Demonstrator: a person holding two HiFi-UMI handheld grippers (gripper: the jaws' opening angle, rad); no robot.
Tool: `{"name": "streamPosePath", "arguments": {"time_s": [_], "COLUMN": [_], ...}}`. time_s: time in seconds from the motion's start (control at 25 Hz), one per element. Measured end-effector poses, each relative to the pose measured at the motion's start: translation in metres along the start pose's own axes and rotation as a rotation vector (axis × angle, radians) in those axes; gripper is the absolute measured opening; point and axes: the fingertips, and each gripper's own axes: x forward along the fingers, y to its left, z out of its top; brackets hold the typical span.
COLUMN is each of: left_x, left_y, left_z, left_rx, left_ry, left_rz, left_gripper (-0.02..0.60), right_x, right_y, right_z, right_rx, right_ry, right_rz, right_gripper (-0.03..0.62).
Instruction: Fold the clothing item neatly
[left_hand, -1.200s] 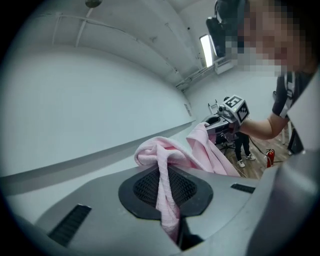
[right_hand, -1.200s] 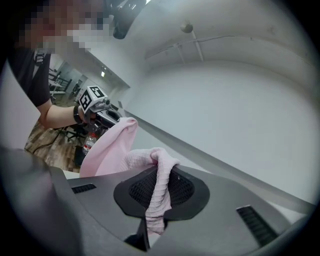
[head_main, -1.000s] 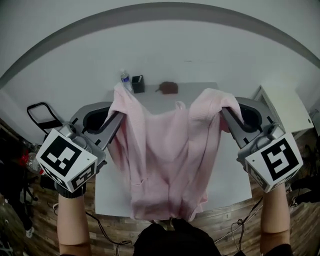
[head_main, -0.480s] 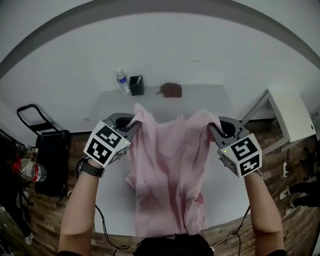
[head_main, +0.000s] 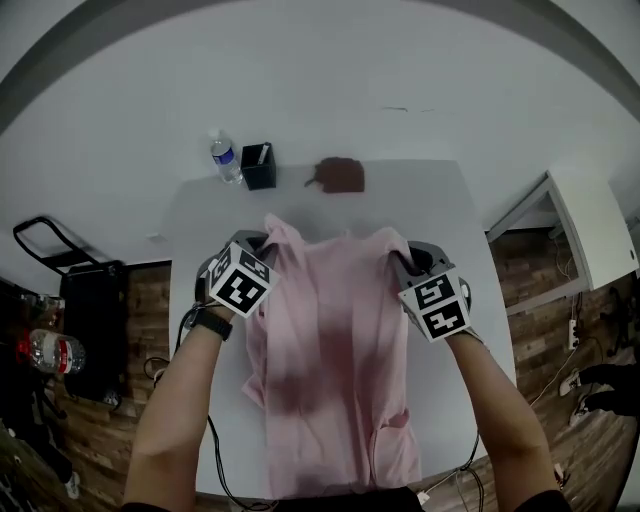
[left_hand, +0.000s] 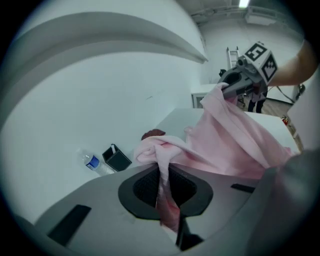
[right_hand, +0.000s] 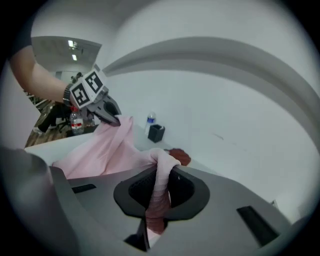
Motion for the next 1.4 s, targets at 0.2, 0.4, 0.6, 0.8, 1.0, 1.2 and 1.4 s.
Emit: {"name": "streamPosePath", "arguments": {"time_s": [0.2,0.4,0.6,0.8,1.0,1.2,1.4], "left_x": [0.061,0.099,0.12,0.078,0.088,0.133,0.147], "left_y": [0.003,0.001,-0.009,0.005,0.027,0.011,-0.005], "left_z": [-0.036,-0.067,-0.091,-0.1,-0.084,-0.09,-0.097], "left_rx": [-0.018,-0.061,-0.237,-0.429,-0.519,-0.45,-0.408], "left_ry": [0.106,0.16,0.196,0.211,0.186,0.322,0.359], "left_rz": [-0.06,-0.126,-0.289,-0.556,-0.555,-0.541,-0.539], "left_gripper": [0.02,0.02,0.058,0.224,0.224,0.233,0.23], "right_x": [0.077,0.125,0.152,0.113,0.166,0.187,0.202], "right_y": [0.005,0.02,0.048,0.016,-0.023,0.01,-0.001], "right_z": [-0.056,-0.079,-0.111,-0.058,-0.077,-0.11,-0.123], "right_rx": [0.042,0.064,0.042,0.323,0.572,0.683,0.787], "right_ry": [0.164,0.21,0.339,0.229,0.419,0.633,0.738], "right_rz": [0.082,0.13,0.255,0.523,0.557,0.631,0.501], "right_gripper": [0.035,0.035,0.04,0.207,0.207,0.207,0.207]}}
